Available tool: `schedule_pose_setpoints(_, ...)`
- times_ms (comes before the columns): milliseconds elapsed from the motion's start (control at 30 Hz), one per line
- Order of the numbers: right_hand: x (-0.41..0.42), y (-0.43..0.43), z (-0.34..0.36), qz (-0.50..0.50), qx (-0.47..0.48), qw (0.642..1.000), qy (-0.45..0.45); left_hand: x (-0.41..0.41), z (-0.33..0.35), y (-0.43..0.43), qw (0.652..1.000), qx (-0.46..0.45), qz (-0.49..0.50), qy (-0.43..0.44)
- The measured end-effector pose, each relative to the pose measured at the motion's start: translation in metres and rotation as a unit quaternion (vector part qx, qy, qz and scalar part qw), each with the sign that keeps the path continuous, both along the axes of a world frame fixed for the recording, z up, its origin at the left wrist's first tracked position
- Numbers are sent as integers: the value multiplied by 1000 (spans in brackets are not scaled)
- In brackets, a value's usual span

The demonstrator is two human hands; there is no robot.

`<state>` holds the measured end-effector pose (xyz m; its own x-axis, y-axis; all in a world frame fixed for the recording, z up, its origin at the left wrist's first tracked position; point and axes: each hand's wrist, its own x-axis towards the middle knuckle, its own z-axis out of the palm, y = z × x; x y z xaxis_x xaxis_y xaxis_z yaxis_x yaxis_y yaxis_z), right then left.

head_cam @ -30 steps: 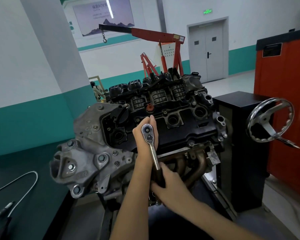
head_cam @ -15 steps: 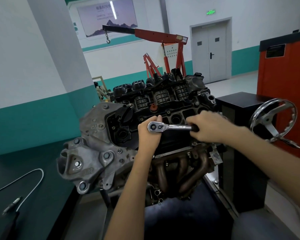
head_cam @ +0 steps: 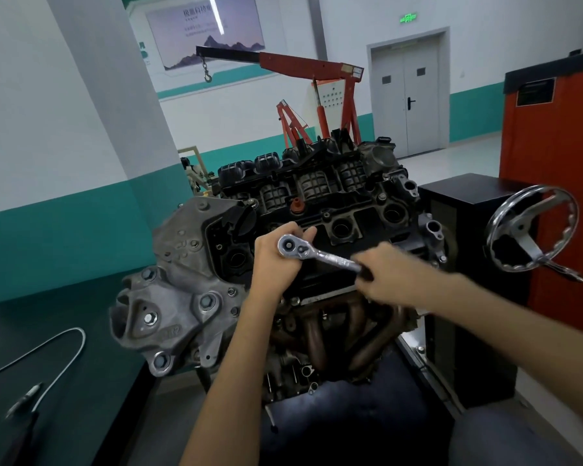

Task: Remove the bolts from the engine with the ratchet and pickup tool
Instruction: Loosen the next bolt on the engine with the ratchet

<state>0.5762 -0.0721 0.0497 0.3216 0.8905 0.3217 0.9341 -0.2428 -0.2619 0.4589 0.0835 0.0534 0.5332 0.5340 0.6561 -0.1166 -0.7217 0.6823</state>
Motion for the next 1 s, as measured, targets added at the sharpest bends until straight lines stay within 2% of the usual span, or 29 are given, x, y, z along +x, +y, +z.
schedule_pose_setpoints(67, 21, -3, 29, -9, 4, 992, -125, 6, 3, -4, 999, -7, -25, 19)
schedule_pose_setpoints(100, 27, -3, 39, -13, 12, 988, -156, 9, 4, -6, 999, -11, -30, 20)
schedule_pose_setpoints(167, 28, -4, 41, -23, 23, 989, -146, 13, 1, -9, 999, -29, -26, -3)
schedule_pose_setpoints(233, 14, -3, 15, -30, 34, 996, -71, 14, -4, -9, 996, -74, -15, -52)
schedule_pose_setpoints(300, -15, -3, -24, 1, 66, 995, 79, 16, -6, -12, 990, -105, -6, -96)
schedule_pose_setpoints(333, -33, -1, -43, 26, 87, 981, 169, 18, -6, -14, 989, -104, 2, -108)
schedule_pose_setpoints(400, -73, 6, -69, 72, 133, 932, 328, 23, -5, -16, 989, -91, 17, -114)
schedule_pose_setpoints(467, -95, 13, -78, 89, 168, 903, 385, 21, -4, -15, 991, -88, 19, -99)
schedule_pose_setpoints(533, -85, 14, -70, 82, 154, 926, 336, 14, -4, -7, 997, -62, 7, -56)
schedule_pose_setpoints(600, -52, 7, -51, 71, 95, 969, 217, 4, -3, 5, 1000, -9, -7, -7)
schedule_pose_setpoints(667, -12, -1, -21, 52, 21, 996, 74, 1, 2, 10, 998, 32, -26, 40)
schedule_pose_setpoints(733, 19, -6, 15, 29, -12, 997, -67, 5, 5, 9, 996, 44, -45, 59)
schedule_pose_setpoints(800, 35, -7, 40, -3, -2, 991, -132, 12, 5, 2, 997, 43, -38, 51)
schedule_pose_setpoints(900, 29, -5, 26, -26, 14, 996, -79, 19, -1, -4, 999, -32, -5, -14)
schedule_pose_setpoints(1000, -16, -2, -29, 7, 65, 990, 126, 25, -4, -7, 992, -99, 12, -75)
